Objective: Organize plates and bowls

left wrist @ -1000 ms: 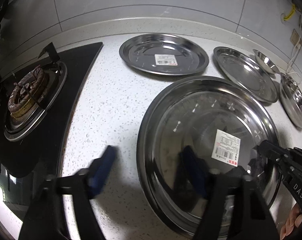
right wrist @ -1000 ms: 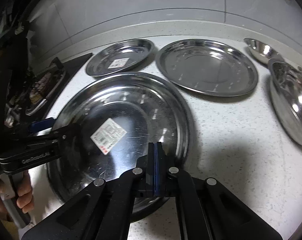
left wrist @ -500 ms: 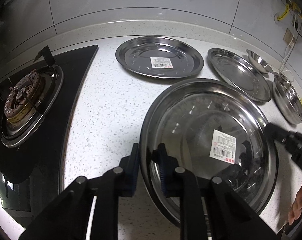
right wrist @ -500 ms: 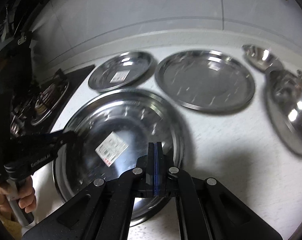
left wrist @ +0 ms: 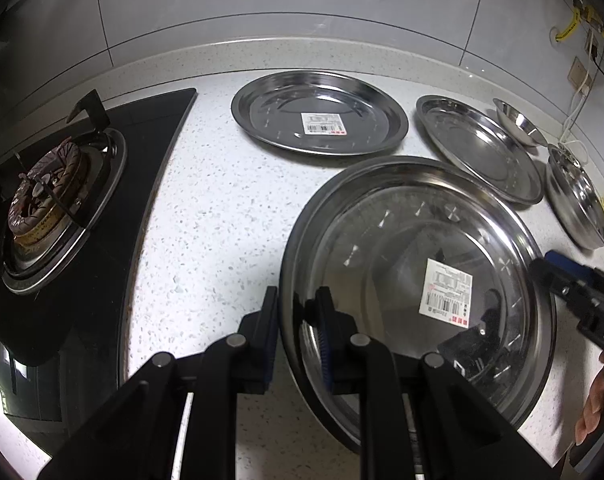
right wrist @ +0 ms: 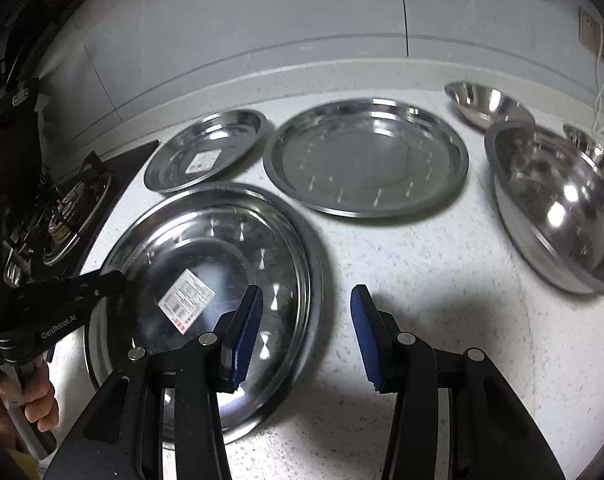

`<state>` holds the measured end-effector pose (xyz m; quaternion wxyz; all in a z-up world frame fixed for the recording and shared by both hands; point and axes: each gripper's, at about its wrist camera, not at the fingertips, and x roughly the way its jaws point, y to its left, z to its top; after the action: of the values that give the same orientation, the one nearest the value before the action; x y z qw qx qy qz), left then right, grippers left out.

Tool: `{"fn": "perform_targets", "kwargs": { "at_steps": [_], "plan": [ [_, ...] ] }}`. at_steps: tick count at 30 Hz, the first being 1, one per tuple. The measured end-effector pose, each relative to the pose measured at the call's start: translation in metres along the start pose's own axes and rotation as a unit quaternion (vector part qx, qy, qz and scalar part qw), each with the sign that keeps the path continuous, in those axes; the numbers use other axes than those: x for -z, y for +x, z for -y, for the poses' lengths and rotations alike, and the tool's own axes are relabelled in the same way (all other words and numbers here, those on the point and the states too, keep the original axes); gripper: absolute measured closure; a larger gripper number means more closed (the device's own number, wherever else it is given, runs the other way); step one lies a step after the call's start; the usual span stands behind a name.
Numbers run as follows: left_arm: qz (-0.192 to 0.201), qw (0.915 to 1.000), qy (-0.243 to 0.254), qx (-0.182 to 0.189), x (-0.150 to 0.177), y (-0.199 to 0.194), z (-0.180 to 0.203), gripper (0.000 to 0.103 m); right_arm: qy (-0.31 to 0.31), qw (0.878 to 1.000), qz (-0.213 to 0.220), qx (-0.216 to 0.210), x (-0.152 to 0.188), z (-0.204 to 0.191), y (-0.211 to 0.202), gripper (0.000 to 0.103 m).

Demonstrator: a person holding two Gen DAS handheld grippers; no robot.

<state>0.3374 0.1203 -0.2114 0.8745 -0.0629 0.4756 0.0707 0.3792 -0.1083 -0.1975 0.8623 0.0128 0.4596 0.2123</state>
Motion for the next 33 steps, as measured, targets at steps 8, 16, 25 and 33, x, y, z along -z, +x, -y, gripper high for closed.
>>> {"fn": "perform_targets", "kwargs": {
  "at_steps": [8,16,25,33],
  "plan": [
    [-0.001,0.9996,-0.020,0.018,0.002,-0.002,-0.008,0.091,0.009,1.000,-0.009,-0.008,0.005,0.004,0.006,0.093],
    [-0.021,0.9965,-0.058,0.056,0.005,-0.006,-0.021,0.094,0.009,1.000,-0.012,-0.009,0.007,0.003,0.004,0.093],
    [-0.025,0.9958,-0.063,0.061,0.011,-0.024,-0.027,0.094,0.002,1.000,-0.009,-0.015,0.013,-0.002,-0.008,0.093],
    [-0.017,0.9969,-0.057,0.052,0.032,-0.074,-0.044,0.094,-0.001,0.999,-0.011,-0.039,0.030,-0.021,-0.036,0.093]
  ]
}}
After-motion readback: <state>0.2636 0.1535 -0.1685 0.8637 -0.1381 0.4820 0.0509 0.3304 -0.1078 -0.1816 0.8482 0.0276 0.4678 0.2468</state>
